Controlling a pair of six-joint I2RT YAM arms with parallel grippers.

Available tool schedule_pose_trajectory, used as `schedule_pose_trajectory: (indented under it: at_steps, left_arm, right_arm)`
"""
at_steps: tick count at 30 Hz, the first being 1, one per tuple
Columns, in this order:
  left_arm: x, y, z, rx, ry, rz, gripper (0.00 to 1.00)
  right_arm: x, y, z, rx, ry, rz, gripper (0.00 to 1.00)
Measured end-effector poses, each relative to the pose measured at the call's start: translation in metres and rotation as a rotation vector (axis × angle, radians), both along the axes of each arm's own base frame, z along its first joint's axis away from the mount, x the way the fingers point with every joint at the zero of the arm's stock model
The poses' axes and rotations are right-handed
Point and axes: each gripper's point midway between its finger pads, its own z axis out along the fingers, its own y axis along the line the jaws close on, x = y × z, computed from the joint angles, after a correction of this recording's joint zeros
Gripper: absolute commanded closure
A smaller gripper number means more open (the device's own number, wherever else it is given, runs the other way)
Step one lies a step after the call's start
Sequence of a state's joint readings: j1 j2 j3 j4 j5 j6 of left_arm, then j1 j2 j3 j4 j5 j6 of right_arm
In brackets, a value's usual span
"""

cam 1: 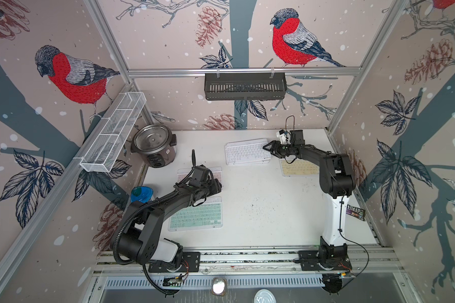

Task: Stack the numeric keypads
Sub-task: Place the numeric keypad at the numeric keypad.

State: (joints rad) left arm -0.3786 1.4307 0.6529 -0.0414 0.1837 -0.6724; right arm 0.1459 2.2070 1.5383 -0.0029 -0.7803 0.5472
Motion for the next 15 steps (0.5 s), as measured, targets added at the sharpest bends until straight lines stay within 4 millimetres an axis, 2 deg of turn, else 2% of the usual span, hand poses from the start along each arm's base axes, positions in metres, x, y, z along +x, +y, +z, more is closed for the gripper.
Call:
schedule_pose_trajectory:
  at_steps: [11, 15]
  left_arm:
    - [0.000, 0.000, 0.000, 0.000, 0.000, 0.000, 0.35]
    - [-0.001, 0.000, 0.000, 0.000, 0.000, 0.000, 0.35]
  right_arm:
    - [0.005, -0.011, -0.005, -0.035, 0.004, -0.044, 0.33]
    - [0.007, -0.013, -0.001, -0.041, -0.003, -0.054, 0.33]
